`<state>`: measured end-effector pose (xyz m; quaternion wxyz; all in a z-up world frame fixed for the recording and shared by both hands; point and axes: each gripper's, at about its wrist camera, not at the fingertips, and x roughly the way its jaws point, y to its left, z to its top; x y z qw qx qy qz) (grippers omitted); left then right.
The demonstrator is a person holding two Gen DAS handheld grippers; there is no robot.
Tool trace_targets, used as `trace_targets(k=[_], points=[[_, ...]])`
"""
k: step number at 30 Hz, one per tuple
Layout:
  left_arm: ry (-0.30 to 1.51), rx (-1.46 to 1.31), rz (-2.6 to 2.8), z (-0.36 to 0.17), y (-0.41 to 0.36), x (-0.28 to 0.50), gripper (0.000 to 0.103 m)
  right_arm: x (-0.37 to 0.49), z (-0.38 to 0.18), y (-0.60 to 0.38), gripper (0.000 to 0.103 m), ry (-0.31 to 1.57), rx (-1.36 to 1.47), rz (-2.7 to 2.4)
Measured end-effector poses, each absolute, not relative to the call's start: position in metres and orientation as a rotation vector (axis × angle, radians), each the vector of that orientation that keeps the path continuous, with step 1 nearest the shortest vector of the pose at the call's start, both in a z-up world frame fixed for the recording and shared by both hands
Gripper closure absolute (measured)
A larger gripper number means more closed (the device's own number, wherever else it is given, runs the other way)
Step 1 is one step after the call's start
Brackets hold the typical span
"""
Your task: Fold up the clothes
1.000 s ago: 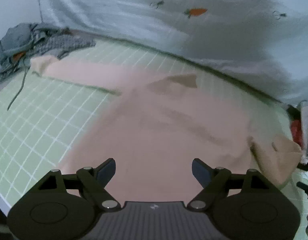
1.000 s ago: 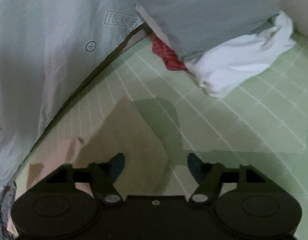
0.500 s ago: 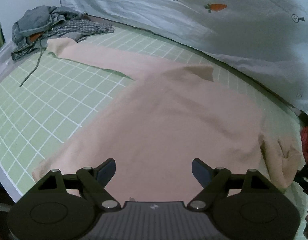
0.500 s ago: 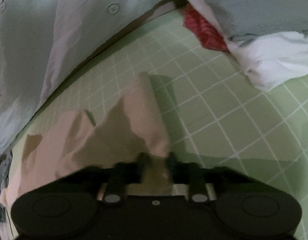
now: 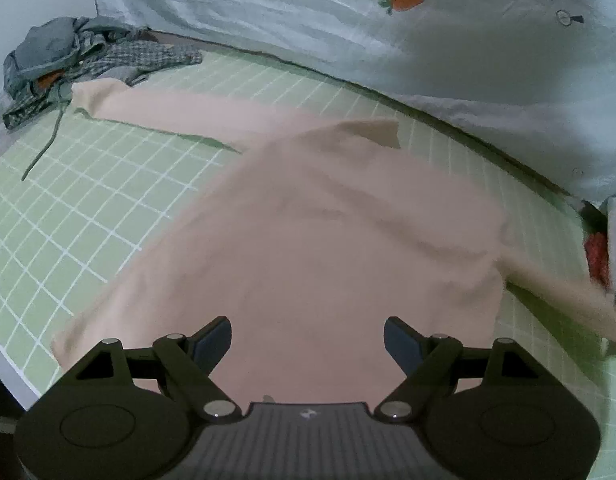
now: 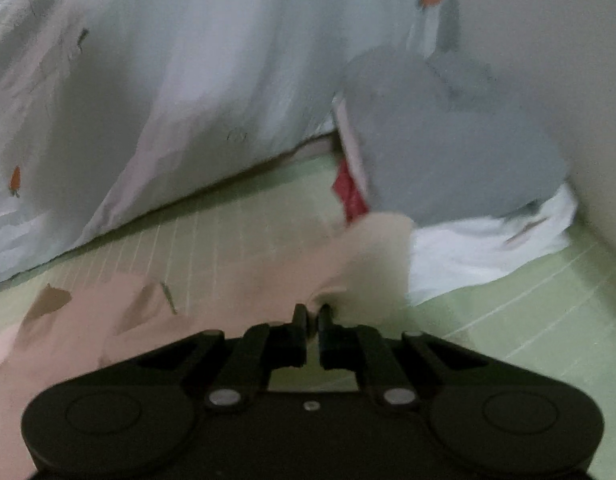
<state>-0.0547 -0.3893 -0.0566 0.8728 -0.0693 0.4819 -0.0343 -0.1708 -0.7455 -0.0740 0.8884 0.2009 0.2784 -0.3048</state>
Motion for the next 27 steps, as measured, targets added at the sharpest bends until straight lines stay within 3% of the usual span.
trace_targets(k=[10,11,12,14,17,21,27], points=[[1.049,-0.143,-0.075,-0.065,-0.391,-0.041,0.019,-0.208,-0.088,-0.756,0.096,0.58,0.584,-0.736],[1.05,-0.14,-0.076,-0.065,-0.392,-0.039,0.019,-0.211,-0.091,-0.758,0.09,0.583,0.61,-0.747],[1.05,-0.138,-0.081,-0.065,-0.392,-0.038,0.019,-0.214,-0.094,-0.761,0.077,0.587,0.635,-0.757],[1.055,-0.134,-0.09,-0.066,-0.394,-0.035,0.019,-0.22,-0.1,-0.766,0.064,0.593,0.687,-0.777],[1.064,-0.124,-0.099,-0.068,-0.396,-0.03,0.019,-0.228,-0.109,-0.773,0.062,0.602,0.764,-0.808],[1.084,-0.111,-0.115,-0.074,-0.403,-0.023,0.019,-0.243,-0.121,-0.791,0.048,0.583,0.868,-0.885],[1.097,-0.092,-0.131,-0.079,-0.41,-0.018,0.019,-0.259,-0.152,-0.823,0.044,0.453,1.21,-0.893]])
